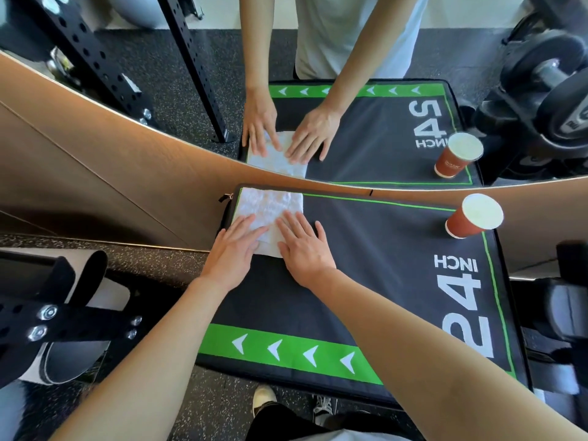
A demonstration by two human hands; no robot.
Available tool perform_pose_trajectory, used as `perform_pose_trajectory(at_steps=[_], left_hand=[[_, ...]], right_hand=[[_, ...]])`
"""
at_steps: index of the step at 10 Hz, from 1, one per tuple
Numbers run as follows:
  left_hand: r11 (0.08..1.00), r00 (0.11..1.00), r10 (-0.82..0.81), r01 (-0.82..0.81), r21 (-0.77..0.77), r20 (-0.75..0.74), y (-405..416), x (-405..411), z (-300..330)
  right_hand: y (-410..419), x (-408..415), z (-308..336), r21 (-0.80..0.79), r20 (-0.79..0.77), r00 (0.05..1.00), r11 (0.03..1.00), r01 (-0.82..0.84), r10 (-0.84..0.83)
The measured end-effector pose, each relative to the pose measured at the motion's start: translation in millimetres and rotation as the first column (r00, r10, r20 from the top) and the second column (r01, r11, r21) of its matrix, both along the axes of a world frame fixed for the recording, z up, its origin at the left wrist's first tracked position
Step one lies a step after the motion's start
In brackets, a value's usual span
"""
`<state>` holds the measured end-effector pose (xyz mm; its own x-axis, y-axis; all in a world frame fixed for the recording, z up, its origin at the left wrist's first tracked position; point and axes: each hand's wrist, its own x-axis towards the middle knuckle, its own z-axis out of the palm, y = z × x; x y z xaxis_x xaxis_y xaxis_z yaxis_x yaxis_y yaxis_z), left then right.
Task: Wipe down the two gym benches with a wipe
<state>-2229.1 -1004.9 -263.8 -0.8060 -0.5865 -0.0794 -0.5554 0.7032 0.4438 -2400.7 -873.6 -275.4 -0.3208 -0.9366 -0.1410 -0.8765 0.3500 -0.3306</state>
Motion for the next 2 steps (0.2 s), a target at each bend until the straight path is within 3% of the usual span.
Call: perform_pose_trajectory(at_steps=[2], left_hand=[[0.984, 0.987, 0.16, -0.161, -0.075, -0.027, 57.5, 50.4, 0.9]], right_hand=[[5.1, -0.2, -7.2, -0.104, -0.052, 0.999, 0.995, -0.015, 0.01]])
